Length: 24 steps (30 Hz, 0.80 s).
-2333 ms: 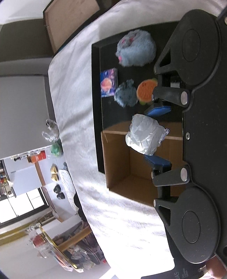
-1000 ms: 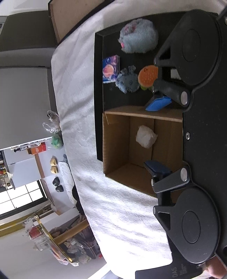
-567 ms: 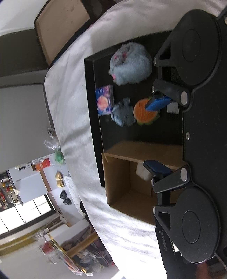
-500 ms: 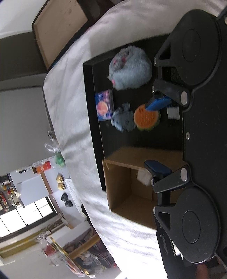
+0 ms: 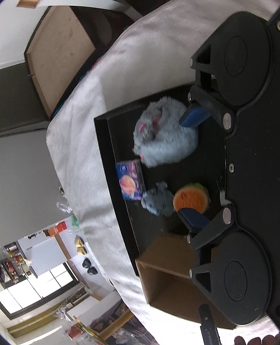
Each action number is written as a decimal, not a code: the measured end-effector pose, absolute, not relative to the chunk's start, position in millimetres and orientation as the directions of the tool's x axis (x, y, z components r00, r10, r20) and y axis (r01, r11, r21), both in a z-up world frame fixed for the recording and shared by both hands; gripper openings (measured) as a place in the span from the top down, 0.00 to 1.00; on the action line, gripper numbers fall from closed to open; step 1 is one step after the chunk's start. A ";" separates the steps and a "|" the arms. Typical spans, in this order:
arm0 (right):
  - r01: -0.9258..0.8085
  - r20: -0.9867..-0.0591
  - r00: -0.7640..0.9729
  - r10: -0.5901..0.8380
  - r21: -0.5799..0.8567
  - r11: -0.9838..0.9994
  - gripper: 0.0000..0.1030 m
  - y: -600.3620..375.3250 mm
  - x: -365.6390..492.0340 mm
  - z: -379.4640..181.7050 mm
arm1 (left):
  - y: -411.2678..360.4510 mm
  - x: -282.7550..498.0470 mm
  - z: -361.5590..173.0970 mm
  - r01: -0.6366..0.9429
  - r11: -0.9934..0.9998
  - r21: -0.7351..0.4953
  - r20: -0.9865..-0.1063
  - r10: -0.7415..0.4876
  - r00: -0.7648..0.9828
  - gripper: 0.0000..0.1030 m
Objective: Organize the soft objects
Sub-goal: 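Grasp the grey fluffy plush with the right tool while the left tool releases the box wall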
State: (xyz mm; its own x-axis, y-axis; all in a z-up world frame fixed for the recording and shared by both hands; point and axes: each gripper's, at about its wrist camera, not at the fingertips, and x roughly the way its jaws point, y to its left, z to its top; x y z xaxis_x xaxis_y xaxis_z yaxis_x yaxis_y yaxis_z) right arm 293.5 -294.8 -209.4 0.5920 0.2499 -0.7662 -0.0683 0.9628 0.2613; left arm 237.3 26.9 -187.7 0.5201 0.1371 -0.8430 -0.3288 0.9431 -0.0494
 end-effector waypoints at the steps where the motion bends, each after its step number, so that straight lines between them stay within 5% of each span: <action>1: -0.063 -0.768 0.589 0.252 0.267 0.962 0.20 -298.2 295.8 -212.6 | 24.8 239.3 -188.3 -0.328 0.944 -0.039 -0.843 0.145 0.518 0.22; 20: -0.008 -0.798 0.541 0.264 0.309 0.951 0.06 -331.0 339.4 -266.1 | 9.9 274.2 -187.8 -0.371 0.928 0.044 -0.859 0.225 0.461 0.22; 23: -0.027 -0.790 0.551 0.268 0.304 0.952 0.07 -329.8 343.9 -265.4 | 5.9 282.5 -190.1 -0.369 0.928 0.056 -0.864 0.230 0.447 0.22; 24: -0.032 -0.790 0.550 0.271 0.304 0.952 0.16 -329.3 345.3 -265.2 | 4.6 285.3 -190.2 -0.367 0.929 0.055 -0.865 0.227 0.447 0.22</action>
State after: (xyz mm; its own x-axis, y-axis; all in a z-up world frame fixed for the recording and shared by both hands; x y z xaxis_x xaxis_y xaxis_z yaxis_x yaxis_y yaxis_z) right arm 345.3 -329.3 -265.2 0.5496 0.2707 -0.7904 -0.0320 0.9522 0.3039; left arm 285.3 4.6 -190.2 0.4466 0.2275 -0.8654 -0.3668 0.9287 0.0548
